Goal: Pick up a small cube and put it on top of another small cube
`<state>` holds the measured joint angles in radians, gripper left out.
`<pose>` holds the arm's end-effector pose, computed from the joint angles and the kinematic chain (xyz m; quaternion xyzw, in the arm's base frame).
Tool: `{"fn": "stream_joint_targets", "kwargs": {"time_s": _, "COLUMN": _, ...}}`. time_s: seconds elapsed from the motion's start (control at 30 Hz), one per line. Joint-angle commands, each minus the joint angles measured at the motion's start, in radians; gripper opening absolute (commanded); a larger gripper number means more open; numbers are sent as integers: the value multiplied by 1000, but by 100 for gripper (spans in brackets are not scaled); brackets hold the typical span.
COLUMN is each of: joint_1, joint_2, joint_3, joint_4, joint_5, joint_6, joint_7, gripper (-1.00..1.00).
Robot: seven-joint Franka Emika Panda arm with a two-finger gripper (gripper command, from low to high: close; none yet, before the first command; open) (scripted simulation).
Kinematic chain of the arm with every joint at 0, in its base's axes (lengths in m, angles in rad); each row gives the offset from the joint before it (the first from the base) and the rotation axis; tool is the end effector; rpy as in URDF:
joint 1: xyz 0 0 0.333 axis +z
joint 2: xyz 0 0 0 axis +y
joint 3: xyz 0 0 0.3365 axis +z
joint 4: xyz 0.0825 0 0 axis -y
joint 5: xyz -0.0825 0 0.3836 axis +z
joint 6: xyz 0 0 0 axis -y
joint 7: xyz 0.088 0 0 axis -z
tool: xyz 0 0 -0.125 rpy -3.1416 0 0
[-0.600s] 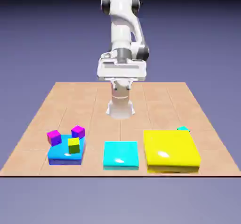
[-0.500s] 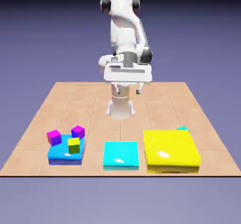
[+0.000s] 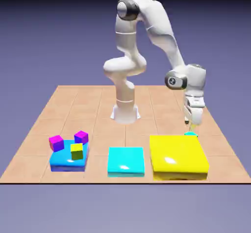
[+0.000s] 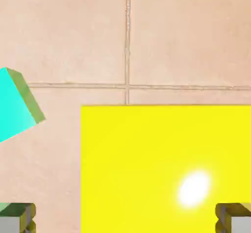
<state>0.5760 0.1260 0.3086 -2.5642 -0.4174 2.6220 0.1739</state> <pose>0.2746 0.3497 0.2190 0.8551 0.5119 0.0163 0.0814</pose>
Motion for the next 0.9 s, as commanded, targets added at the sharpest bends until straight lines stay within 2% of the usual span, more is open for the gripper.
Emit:
{"fn": "stream_joint_targets", "kwargs": {"time_s": 0.0, "joint_1": 28, "joint_2": 36, "joint_3": 16, "joint_4": 13, "joint_5": -22, "joint_6": -22, "joint_7": -30, "gripper": 0}}
{"fn": "stream_joint_targets", "kwargs": {"time_s": 0.23, "joint_1": 138, "joint_2": 269, "joint_3": -113, "joint_4": 65, "joint_5": -249, "joint_6": 100, "joint_7": 100, "gripper": 0}}
{"fn": "stream_joint_targets", "kwargs": {"time_s": 0.27, "joint_1": 138, "joint_2": 269, "joint_3": -113, "joint_4": 65, "joint_5": -249, "joint_6": 100, "joint_7": 100, "gripper": -100}}
{"fn": "stream_joint_targets", "kwargs": {"time_s": 0.5, "joint_1": 72, "joint_2": 60, "joint_3": 37, "joint_4": 33, "joint_5": -41, "joint_6": -59, "joint_7": -52, "gripper": -100}}
{"fn": "stream_joint_targets", "kwargs": {"time_s": 0.87, "joint_1": -295, "joint_2": -135, "joint_3": -342, "joint_4": 259, "joint_5": 107, "joint_6": -379, "joint_7": -484, "gripper": -100}}
